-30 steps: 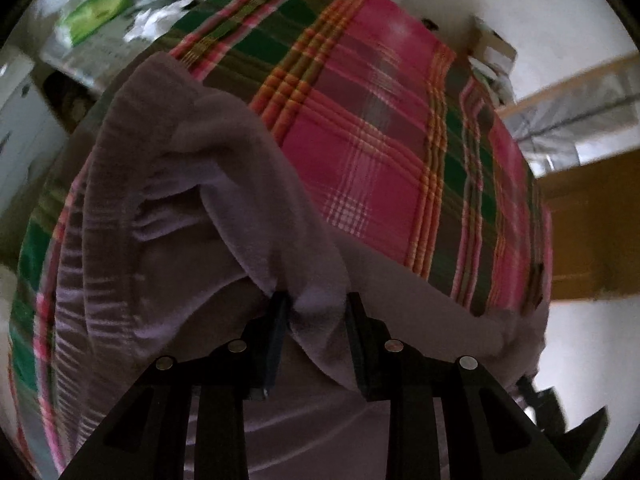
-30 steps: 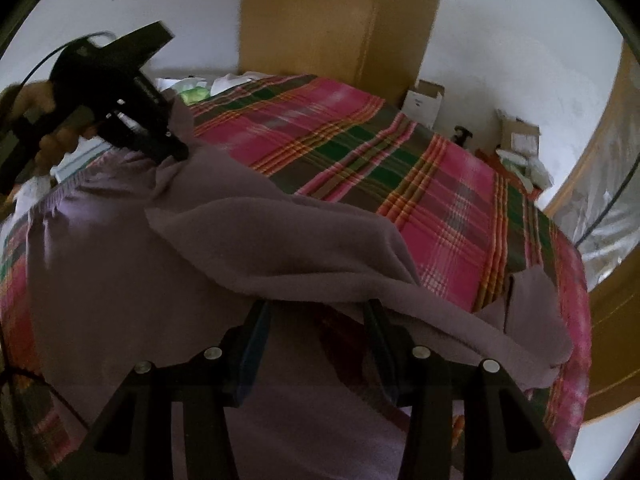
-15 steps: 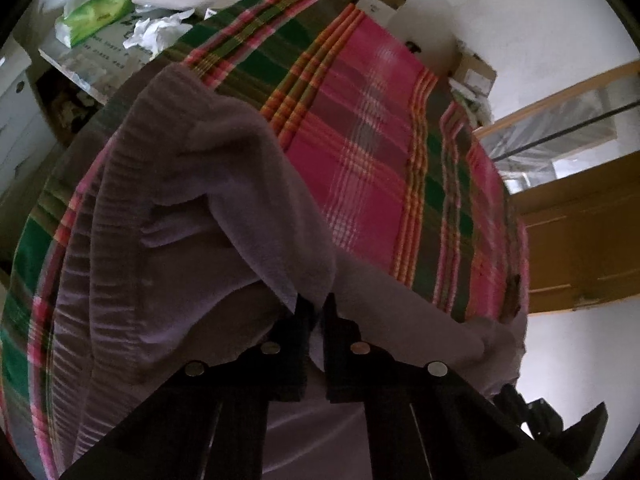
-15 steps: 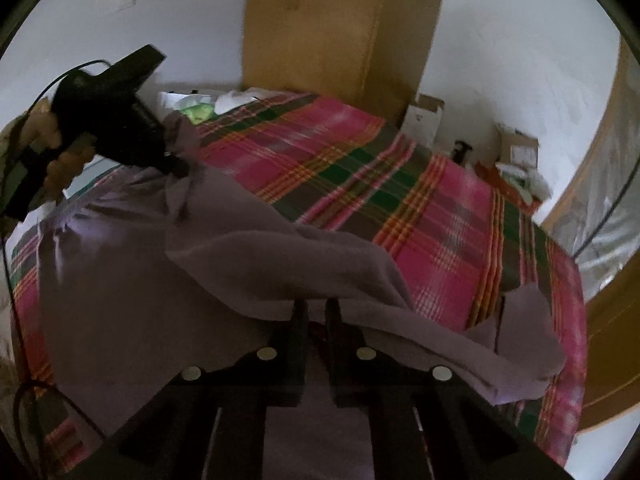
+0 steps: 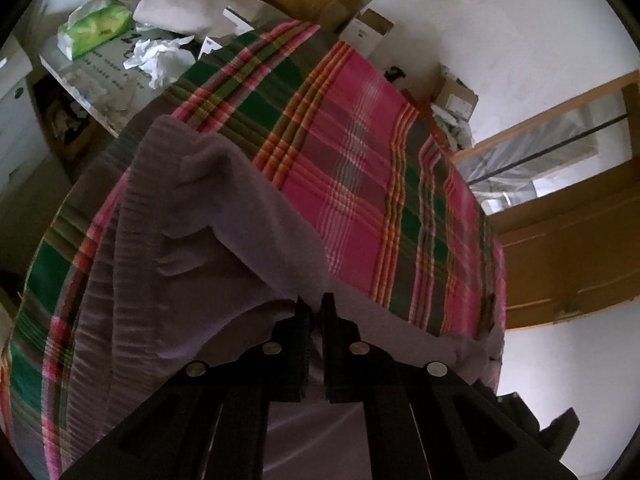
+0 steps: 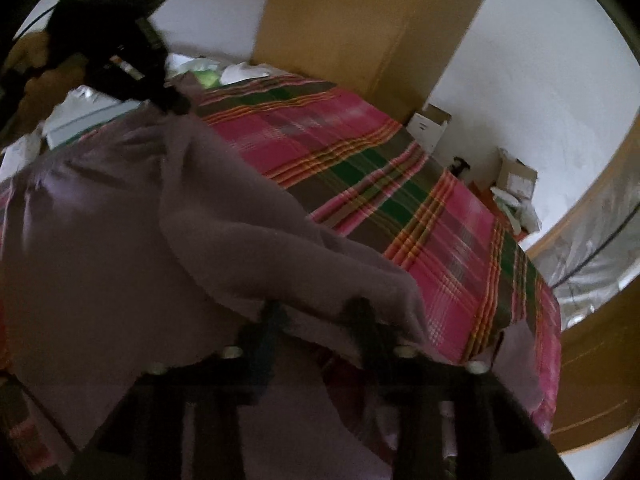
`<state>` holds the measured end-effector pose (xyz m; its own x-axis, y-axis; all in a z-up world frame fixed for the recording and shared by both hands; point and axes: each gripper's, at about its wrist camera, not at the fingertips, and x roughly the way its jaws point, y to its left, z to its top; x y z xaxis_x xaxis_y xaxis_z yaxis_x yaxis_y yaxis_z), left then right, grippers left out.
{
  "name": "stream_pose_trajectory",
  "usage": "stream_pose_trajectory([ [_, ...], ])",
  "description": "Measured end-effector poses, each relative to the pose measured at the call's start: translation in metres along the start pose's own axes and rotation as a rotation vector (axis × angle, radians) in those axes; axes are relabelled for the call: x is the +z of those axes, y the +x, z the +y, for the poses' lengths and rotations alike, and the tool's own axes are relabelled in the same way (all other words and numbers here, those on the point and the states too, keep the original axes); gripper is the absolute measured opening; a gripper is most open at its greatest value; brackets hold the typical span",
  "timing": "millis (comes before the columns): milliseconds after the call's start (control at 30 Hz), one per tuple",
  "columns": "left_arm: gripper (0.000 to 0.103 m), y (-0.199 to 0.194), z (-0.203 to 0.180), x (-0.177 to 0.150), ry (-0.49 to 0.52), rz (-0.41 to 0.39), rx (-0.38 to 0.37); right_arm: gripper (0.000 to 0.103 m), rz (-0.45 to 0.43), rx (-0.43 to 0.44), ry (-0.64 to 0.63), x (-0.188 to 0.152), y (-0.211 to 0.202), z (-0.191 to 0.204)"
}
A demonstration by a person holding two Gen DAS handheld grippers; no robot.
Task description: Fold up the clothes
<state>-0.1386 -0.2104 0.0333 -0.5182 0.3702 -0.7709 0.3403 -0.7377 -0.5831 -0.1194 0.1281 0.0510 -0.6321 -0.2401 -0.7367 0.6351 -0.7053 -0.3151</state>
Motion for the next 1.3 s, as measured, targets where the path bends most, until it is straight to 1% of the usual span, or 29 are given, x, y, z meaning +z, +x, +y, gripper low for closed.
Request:
stream_pose_trajectory([
  [67, 0.005, -0.002, 0.001, 0.002, 0.000, -0.004, -0.005, 0.005, 0.000, -0.008, 0.015, 0.003, 0.003, -0.004],
  [100, 0.005, -0.004, 0.001, 0.003, 0.002, -0.009, -0.009, 0.003, 0.000, -0.012, 0.022, 0.004, 0.004, -0.005],
  [200, 0.005, -0.007, 0.001, 0.005, -0.002, -0.019, -0.021, 0.001, -0.018, -0.014, 0.054, 0.007, 0.000, -0.015],
  [400, 0.005, -0.009, 0.001, 0.007, -0.008, -0.030, -0.043, 0.001, -0.067, -0.011, 0.125, 0.013, -0.013, -0.035],
  [433, 0.005, -0.009, 0.002, 0.008, -0.012, -0.031, -0.045, 0.001, -0.070, -0.004, 0.128, 0.013, -0.015, -0.036],
  [467, 0.005, -0.009, 0.003, 0.009, -0.016, -0.032, -0.047, 0.001, -0.054, 0.027, 0.100, 0.010, -0.014, -0.031],
  [500, 0.005, -0.009, 0.004, 0.009, -0.020, -0.034, -0.048, 0.007, -0.041, 0.052, 0.074, 0.007, -0.013, -0.025],
  [533, 0.005, -0.010, 0.005, 0.010, -0.026, -0.038, -0.049, 0.012, -0.035, 0.059, 0.053, 0.005, -0.011, -0.019],
  [567, 0.005, -0.011, 0.006, 0.011, -0.029, -0.044, -0.051, 0.027, -0.028, 0.066, 0.031, 0.004, -0.009, -0.013],
  [600, 0.003, -0.012, 0.008, 0.012, -0.032, -0.049, -0.051, 0.039, -0.022, 0.073, 0.010, 0.003, -0.007, -0.007],
  [633, 0.003, -0.014, 0.010, 0.013, -0.035, -0.054, -0.050, 0.041, -0.016, 0.080, -0.011, 0.001, -0.005, -0.001],
  [767, 0.003, -0.017, 0.014, 0.015, -0.040, -0.064, -0.038, 0.045, 0.007, 0.109, -0.092, -0.004, 0.003, 0.022],
  [867, 0.003, -0.015, 0.016, 0.014, -0.034, -0.057, -0.036, 0.045, 0.018, 0.123, -0.102, -0.003, 0.008, 0.026],
  [967, 0.003, -0.007, 0.014, 0.010, -0.022, -0.021, -0.044, 0.045, 0.028, 0.112, -0.100, -0.003, 0.012, 0.026],
  [1033, 0.003, -0.002, 0.011, 0.005, -0.006, 0.019, -0.058, 0.045, 0.034, 0.105, -0.098, -0.003, 0.015, 0.026],
  [1133, 0.011, 0.005, 0.007, -0.005, 0.024, 0.071, -0.053, 0.044, 0.044, 0.095, -0.096, -0.003, 0.019, 0.026],
  [1200, 0.022, 0.008, 0.005, -0.012, 0.030, 0.100, -0.048, 0.040, 0.050, 0.088, -0.094, -0.003, 0.022, 0.027],
  [1300, 0.024, 0.013, 0.005, -0.022, 0.022, 0.134, -0.027, 0.040, 0.060, 0.077, -0.092, -0.003, 0.026, 0.027],
])
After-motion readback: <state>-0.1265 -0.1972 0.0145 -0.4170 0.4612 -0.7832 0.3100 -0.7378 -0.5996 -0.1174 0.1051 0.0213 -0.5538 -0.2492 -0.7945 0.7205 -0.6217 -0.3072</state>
